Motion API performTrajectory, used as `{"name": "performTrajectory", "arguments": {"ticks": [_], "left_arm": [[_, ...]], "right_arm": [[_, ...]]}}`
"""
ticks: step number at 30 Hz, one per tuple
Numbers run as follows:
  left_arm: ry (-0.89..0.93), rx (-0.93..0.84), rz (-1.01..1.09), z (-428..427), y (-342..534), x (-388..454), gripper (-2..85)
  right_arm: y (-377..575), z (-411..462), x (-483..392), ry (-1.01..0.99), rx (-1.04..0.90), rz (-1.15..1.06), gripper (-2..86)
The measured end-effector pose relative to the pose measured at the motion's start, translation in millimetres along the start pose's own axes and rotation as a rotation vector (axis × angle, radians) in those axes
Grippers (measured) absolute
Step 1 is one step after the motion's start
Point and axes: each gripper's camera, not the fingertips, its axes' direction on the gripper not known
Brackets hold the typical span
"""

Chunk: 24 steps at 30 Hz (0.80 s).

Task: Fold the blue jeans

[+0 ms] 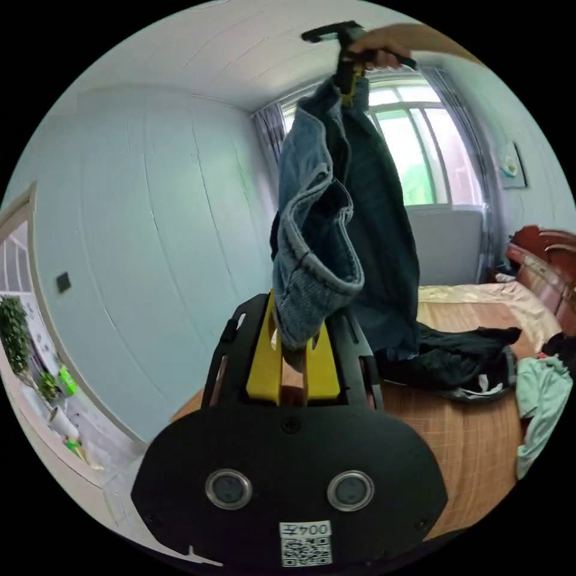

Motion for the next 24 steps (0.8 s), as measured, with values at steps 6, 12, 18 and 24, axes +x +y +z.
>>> {"name": "performTrajectory", "arguments": {"ticks": [6,12,18,24], "left_arm": [[0.548,-0.156,-0.158,55,-22,-141,1.4],[0.748,-0.246,-0.16,102,-62,-183,0.5],[0.844,-0.236,0.051,101,-161,-195,-0.1],[0.874,-0.173,0.24,83,-276,-195,-0.1]], "right_arm": [[94,-3,42,-0.109,0.052,0.112,3.5],[218,-1,42,-0.211,0.127,0.171,3.5],[310,-60,31,-0.16,0.202,0.184,3.4],[348,-155,7,-0.001,0.279,0.162,3.4]]}}
